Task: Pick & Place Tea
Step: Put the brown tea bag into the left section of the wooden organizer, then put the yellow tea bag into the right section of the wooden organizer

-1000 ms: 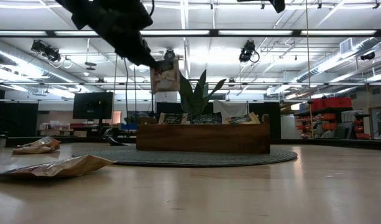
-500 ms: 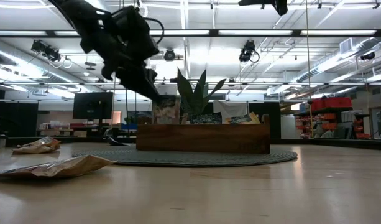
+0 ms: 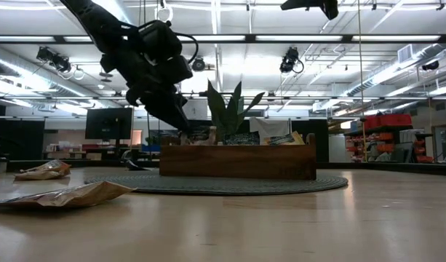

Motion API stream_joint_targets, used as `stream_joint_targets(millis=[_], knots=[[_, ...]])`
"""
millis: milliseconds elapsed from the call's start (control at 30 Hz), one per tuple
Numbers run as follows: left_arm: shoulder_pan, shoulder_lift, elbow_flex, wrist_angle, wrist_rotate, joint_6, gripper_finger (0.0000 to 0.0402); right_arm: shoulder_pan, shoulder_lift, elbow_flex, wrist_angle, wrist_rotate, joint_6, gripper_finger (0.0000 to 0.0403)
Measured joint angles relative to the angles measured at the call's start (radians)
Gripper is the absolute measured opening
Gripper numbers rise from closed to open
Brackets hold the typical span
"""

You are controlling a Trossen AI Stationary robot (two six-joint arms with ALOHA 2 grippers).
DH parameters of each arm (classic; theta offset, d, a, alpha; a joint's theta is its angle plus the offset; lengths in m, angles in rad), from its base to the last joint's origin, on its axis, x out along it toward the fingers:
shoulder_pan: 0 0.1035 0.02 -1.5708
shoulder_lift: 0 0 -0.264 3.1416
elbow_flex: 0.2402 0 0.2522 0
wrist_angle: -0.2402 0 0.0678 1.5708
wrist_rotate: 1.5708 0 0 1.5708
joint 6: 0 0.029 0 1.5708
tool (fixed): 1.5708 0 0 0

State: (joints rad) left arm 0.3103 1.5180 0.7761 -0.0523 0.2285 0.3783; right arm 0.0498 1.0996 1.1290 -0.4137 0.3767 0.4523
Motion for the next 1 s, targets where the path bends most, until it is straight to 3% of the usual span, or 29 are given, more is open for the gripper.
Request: stream_joint_targets(millis=[267, 500, 733, 833, 1000], knots=[[0.0, -0.004, 0.013, -0.005, -0.012, -0.058, 0.0082, 0.0, 0.0, 0.0, -0.005, 0.0, -0.001, 0.0171], [0.0, -0.028, 0.116, -0.057, -0.015, -0.134, 0.0125, 0.0, 0.001, 0.0, -0.02, 0.0, -0.001, 0.0171], [0.0, -0.03, 0.246, -0.249, 0.006, -0.278, 0.0131, 0.009, 0.007, 0.0, -0.059, -0.002, 0.036, 0.0171], [0.001, -0.044, 0.249, -0.23, 0.054, -0.358, 0.0124, 0.019, 0.015, 0.0, -0.059, 0.0, 0.037, 0.0171], [0.001, -0.088, 0.226, -0.058, 0.073, -0.507, 0.011, 0.023, 0.031, -0.001, -0.068, 0.0, 0.033, 0.0171]])
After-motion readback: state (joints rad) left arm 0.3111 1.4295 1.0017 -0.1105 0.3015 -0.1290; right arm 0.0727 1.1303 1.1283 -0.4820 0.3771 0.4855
